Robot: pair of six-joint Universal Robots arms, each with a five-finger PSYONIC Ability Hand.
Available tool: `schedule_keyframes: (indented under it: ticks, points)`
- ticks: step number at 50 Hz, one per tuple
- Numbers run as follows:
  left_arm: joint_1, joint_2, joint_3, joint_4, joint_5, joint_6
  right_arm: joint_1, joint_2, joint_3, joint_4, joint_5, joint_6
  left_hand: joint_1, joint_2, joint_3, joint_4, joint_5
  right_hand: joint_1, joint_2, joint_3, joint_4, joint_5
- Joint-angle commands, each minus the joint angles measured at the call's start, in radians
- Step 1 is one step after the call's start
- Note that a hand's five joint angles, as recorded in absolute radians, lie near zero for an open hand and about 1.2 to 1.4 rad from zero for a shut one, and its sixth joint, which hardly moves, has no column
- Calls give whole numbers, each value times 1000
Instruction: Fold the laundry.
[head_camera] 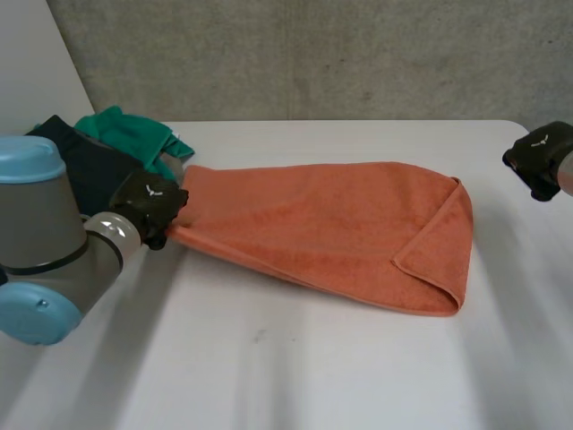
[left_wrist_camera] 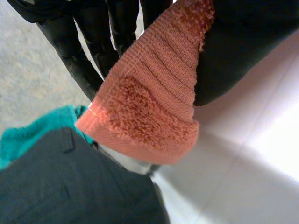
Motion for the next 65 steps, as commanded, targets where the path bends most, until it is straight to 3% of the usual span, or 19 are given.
schedule_keyframes:
  ticks: [1,4,8,21,33,34,35,39,42,47,53,57,61,65]
  points:
    - [-22,22,4,-36,26,5,10,-67,177,19,-242,-179,242,202,210,202,236,-535,-543,-549,-574,-569]
    - [-19,7,14,-39,12,8,13,-52,221,-10,-390,-294,242,202,210,202,236,-538,-546,-552,-577,-572]
    - [-5,1,29,-40,-3,2,13,-6,214,5,-493,-409,242,202,210,202,236,-530,-537,-543,-569,-563]
    - [-16,-10,73,-37,-5,-27,39,241,-10,269,-521,-652,242,202,210,202,236,-474,-481,-488,-513,-507]
    - [-11,-22,75,-37,-6,-49,59,296,-26,243,-557,-653,242,202,210,202,236,-489,-496,-502,-528,-522]
    - [-9,-22,75,-37,-6,-51,61,299,-26,238,-555,-652,242,202,210,202,236,-459,-467,-473,-498,-493]
    - [-9,-22,74,-37,-6,-54,62,304,-24,234,-553,-650,242,202,210,202,236,-192,-199,-205,-231,-225]
    - [-6,-22,72,-37,-6,-57,61,307,-27,214,-540,-638,242,202,210,202,236,461,453,447,422,427]
    - [-3,-21,70,-39,-8,-57,52,288,-23,178,-532,-592,242,202,210,202,236,463,456,449,424,430]
    - [9,-7,58,-48,-14,-60,-9,175,10,60,-535,-338,242,202,210,202,236,463,456,449,424,430]
    - [9,22,35,-94,-15,-61,-92,32,98,56,-514,-184,242,202,210,202,236,463,456,449,424,430]
    - [9,45,14,-149,-11,-55,-129,-38,164,123,-485,-219,242,202,210,202,236,463,456,449,424,430]
    - [3,59,-8,-250,-15,-40,-172,-67,211,336,-379,-335,242,202,210,202,236,463,456,449,424,430]
    - [1,63,-37,-471,-20,20,-192,-89,263,601,-238,-547,242,202,210,202,236,463,456,449,424,430]
